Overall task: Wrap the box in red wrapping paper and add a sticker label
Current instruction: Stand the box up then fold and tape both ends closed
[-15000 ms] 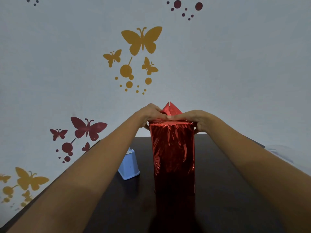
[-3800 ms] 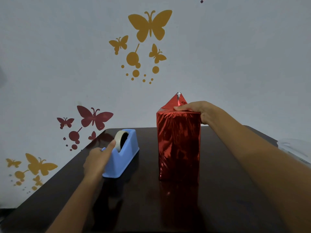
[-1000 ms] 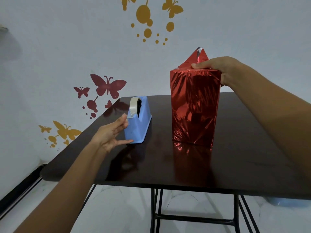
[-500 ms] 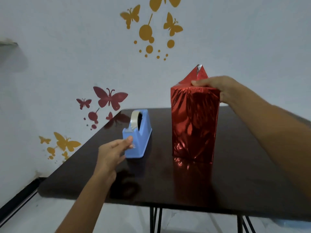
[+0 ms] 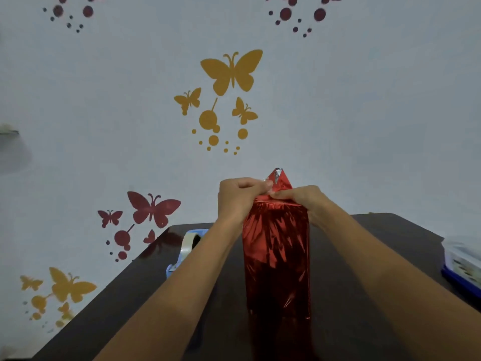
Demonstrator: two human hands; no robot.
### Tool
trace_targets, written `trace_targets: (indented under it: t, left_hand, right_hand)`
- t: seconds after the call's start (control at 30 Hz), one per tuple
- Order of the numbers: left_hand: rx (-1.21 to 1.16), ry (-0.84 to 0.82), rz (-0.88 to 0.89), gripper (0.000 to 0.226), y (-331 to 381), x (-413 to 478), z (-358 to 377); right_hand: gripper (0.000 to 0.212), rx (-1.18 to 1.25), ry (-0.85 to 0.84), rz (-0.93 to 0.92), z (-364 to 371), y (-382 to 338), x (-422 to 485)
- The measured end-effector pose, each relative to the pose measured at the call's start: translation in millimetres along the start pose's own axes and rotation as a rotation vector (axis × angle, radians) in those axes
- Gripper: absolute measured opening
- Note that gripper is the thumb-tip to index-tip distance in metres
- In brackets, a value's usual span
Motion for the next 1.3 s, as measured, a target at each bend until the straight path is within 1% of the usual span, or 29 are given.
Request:
trace_targets:
  t: [0.07,0.1,0.2,0.27,0.33,0.43,0.53,0.6,0.63,0.67,0.7,0.77,0.8,0.87,0.9,0.97,1.0,1.03,1.1,1.2,1.3]
  left_hand:
    - [0.042,0.025,0.004,0.007,-8,5,0]
    - [0.052,0.027,0.003,0.008,-10,7,0]
    - [0.154,0.073,0.042,0.010,-14,11,2]
    - [0.300,0.163,0.116,0.010,-14,10,4]
    - [0.445,0.250,0.229,0.009,-12,4,5]
    - [0.615,0.311,0.335,0.012,-11,4,5]
    - [0.709,0.305,0.310,0.012,-11,8,5]
    - [0.724,0.314,0.270,0.010,-10,11,5]
    - [0.704,0.315,0.222,0.009,-9,11,5]
    - [0.665,0.309,0.166,0.010,-8,13,5]
    - [0.605,0.293,0.106,0.011,-8,14,5]
    - [0.404,0.202,-0.004,0.014,-14,19,7]
    - [0.299,0.155,-0.049,0.016,-17,20,9]
    - [0.163,0.112,-0.122,0.019,-21,19,11]
    - [0.113,0.109,-0.159,0.031,-20,20,11]
    - [-0.029,0.072,-0.261,0.070,-20,27,8]
    - [-0.082,0.056,-0.304,0.079,-19,30,7]
    - [-0.090,0.055,-0.336,0.080,-18,33,6]
    - [-0.046,0.103,-0.373,0.072,-18,36,5]
    - [0.033,0.143,-0.391,0.068,-20,45,7]
    - [0.018,0.137,-0.393,0.074,-29,73,5]
  right_hand:
    - [0.069,-0.012,-0.001,0.009,0,1,3]
    - [0.070,-0.015,0.001,0.008,0,2,5]
    - [0.064,-0.024,0.009,0.011,-1,2,5]
    - [0.066,-0.030,0.018,0.006,-1,2,5]
    - [0.068,-0.047,0.019,-0.003,0,2,7]
    - [0.064,-0.053,0.010,-0.018,1,2,7]
    - [0.061,-0.069,0.009,-0.021,1,3,7]
    - [0.072,-0.073,-0.001,-0.032,2,2,5]
    - [0.078,-0.086,-0.010,-0.036,2,2,5]
    - [0.077,-0.089,-0.014,-0.042,2,1,4]
    - [0.071,-0.094,-0.016,-0.043,2,0,2]
    - [0.060,-0.110,-0.004,-0.037,2,-1,1]
    - [0.059,-0.121,0.002,-0.035,2,-2,1]
    - [0.060,-0.124,0.004,-0.045,3,-2,0]
    - [0.058,-0.128,-0.002,-0.049,3,-2,-1]
    - [0.057,-0.121,-0.005,-0.046,3,-3,-2]
    - [0.057,-0.119,-0.006,-0.046,4,-4,-3]
    - [0.056,-0.117,-0.005,-0.049,3,-4,-2]
    - [0.055,-0.118,-0.011,-0.053,3,-5,-3]
    - [0.061,-0.127,-0.009,-0.050,5,-5,-4]
    - [0.061,-0.123,-0.008,-0.042,6,-7,-7]
Point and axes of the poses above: each hand's wrist, its own x-axis towards the middle knuckle, its own z-axis out of the palm, y = z × x, the point moved 1 cm from there along x, towards the middle knuckle, and after that the axes turned 10 degrees about -z, right-handed, at the moved point
